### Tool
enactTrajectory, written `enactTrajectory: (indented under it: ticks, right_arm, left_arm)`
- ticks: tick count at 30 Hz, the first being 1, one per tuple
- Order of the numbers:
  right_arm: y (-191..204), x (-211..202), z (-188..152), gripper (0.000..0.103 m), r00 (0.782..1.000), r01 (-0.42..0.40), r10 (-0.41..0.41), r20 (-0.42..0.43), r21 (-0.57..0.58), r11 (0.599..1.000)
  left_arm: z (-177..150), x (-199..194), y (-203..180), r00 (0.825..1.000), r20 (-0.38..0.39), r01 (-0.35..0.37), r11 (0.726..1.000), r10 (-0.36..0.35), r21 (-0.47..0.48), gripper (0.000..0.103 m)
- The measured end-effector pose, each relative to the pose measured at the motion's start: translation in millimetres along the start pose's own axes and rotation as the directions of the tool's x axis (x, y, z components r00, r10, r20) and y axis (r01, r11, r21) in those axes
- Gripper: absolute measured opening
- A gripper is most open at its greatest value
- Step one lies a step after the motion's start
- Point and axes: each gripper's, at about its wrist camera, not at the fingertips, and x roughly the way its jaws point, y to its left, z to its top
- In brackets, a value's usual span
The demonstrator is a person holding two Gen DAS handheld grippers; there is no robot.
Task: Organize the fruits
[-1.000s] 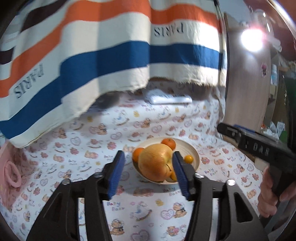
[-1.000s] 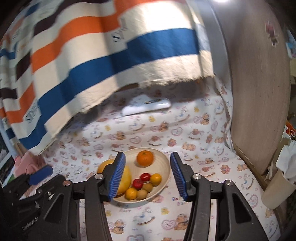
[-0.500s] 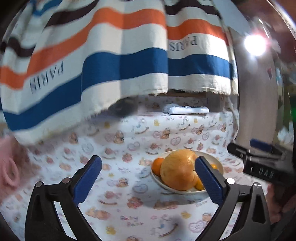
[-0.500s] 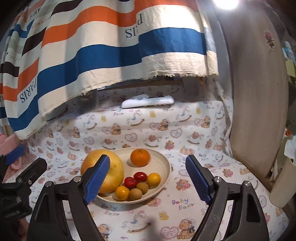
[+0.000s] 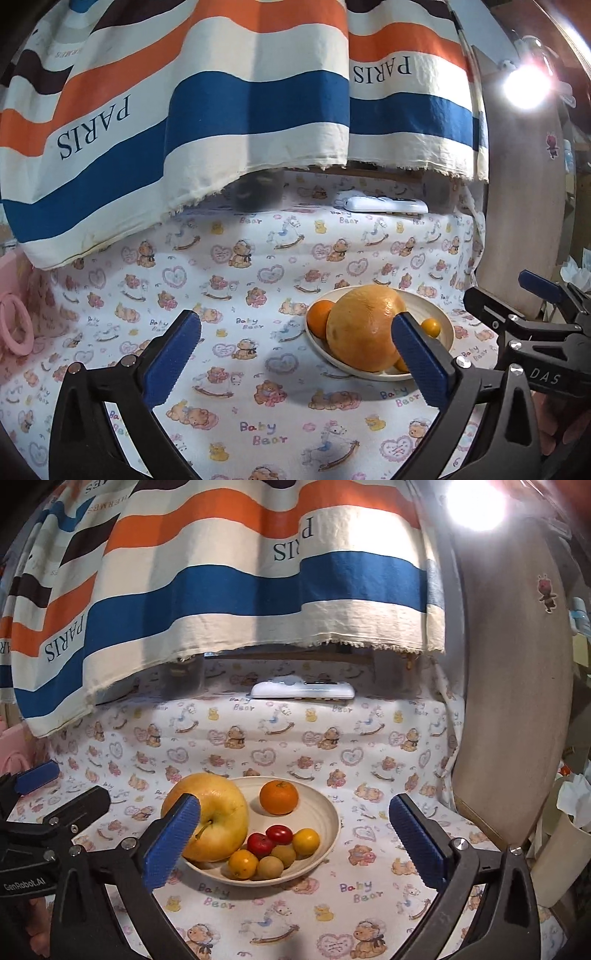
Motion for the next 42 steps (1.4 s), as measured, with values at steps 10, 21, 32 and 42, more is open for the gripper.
enactTrajectory:
  ticks: [10, 21, 32, 42]
  right_arm:
    - [0.0, 0.3, -0.8, 0.103, 1.000, 0.004, -0.004, -0.002, 0.002, 1.000]
    - [0.7, 0.3, -0.6, 0.103, 1.000, 0.005, -0.005, -0.002, 0.002, 1.000]
    - [0.2, 0.9, -0.3, 0.103, 1.000, 0.004, -0.004, -0.004, 0.002, 1.000]
    - [-0.8, 2.2, -0.5, 0.103, 1.000, 0.004, -0.004, -0.005, 0.002, 1.000]
  left_arm:
    - [-0.2, 0.3, -0.2, 1.000, -0.002, -0.012, 1.000, 0.012, -0.003, 0.103]
    - [-0.2, 0.7, 2.9, 1.000, -0.003, -0.012, 1.000, 0.012, -0.007, 0.103]
    - [-0.8, 0.0, 3.1, 1.000, -0.007, -0.007, 1.000, 0.006, -0.007, 0.103]
    - [-1.7, 0.2, 3.3, 1.000, -0.008, -0.007, 1.000, 0.007, -0.009, 0.103]
